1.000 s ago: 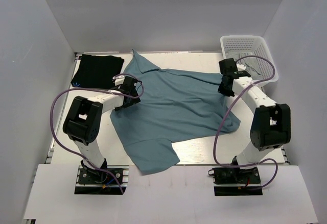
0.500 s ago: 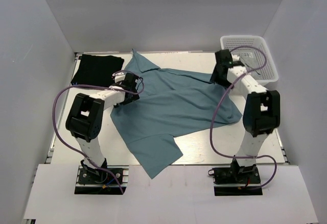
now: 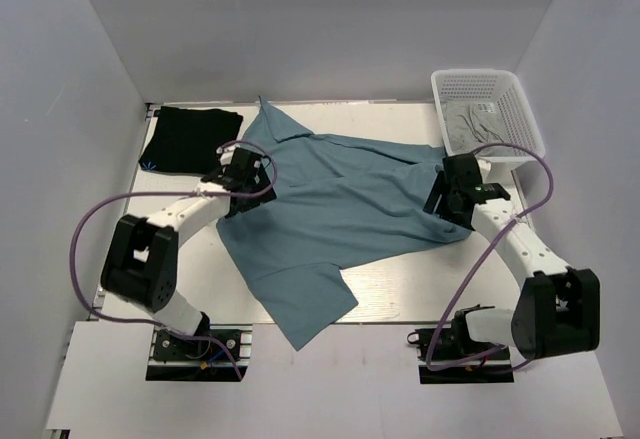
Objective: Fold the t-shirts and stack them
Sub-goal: Flatten out the tshirt
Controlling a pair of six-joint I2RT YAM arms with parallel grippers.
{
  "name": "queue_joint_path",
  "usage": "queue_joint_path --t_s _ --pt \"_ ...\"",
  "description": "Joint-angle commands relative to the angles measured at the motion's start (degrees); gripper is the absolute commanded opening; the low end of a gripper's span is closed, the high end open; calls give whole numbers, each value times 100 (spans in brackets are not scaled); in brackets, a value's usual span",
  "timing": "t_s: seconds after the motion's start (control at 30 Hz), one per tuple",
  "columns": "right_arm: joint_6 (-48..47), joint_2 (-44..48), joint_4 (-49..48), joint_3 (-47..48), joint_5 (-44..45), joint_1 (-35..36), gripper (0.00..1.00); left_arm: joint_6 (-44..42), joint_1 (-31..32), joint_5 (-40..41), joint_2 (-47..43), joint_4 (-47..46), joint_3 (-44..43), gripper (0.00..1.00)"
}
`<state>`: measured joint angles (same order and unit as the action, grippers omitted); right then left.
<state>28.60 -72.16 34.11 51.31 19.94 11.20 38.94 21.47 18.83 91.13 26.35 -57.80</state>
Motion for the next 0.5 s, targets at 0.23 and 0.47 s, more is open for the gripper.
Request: queue_joint_path --t_s 0.23,0.47 --pt "40 -1545 -352 265 89 5 58 -264 472 -2937 -1220 -912 1499 100" --pt "225 -1908 -344 730 466 22 0 -36 595 -2430 -1160 -579 2361 100"
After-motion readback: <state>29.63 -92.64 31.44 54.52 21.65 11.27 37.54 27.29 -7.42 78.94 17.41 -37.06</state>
